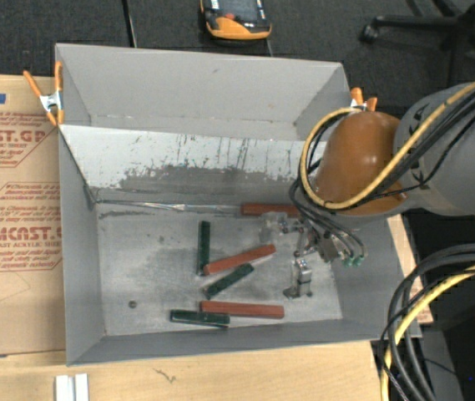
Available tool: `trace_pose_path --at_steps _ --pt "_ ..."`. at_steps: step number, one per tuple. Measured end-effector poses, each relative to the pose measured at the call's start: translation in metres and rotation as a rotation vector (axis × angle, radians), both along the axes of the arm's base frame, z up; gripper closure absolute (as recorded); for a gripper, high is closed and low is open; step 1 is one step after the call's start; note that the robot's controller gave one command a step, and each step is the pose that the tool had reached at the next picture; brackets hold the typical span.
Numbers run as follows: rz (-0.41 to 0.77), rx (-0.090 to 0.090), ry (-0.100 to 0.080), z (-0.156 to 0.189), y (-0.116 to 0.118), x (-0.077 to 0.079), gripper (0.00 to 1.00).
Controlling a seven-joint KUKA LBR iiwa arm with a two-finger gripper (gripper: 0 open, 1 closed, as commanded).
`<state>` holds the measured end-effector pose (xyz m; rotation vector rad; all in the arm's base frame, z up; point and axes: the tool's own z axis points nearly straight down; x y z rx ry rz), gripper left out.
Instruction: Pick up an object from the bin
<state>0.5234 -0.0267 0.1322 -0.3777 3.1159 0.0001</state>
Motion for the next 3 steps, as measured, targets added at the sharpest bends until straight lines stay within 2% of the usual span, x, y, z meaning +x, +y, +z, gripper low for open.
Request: trace_pose_path --at_steps 1,2,3 --pt "0.014 0.001 -0.001 -0.056 0.071 0.033 0.00" --pt "0.054 0.004 -0.007 -0.067 0.110 0.041 1.00" --pt "0.060 0.006 -0.007 -0.066 0.108 0.041 1.00"
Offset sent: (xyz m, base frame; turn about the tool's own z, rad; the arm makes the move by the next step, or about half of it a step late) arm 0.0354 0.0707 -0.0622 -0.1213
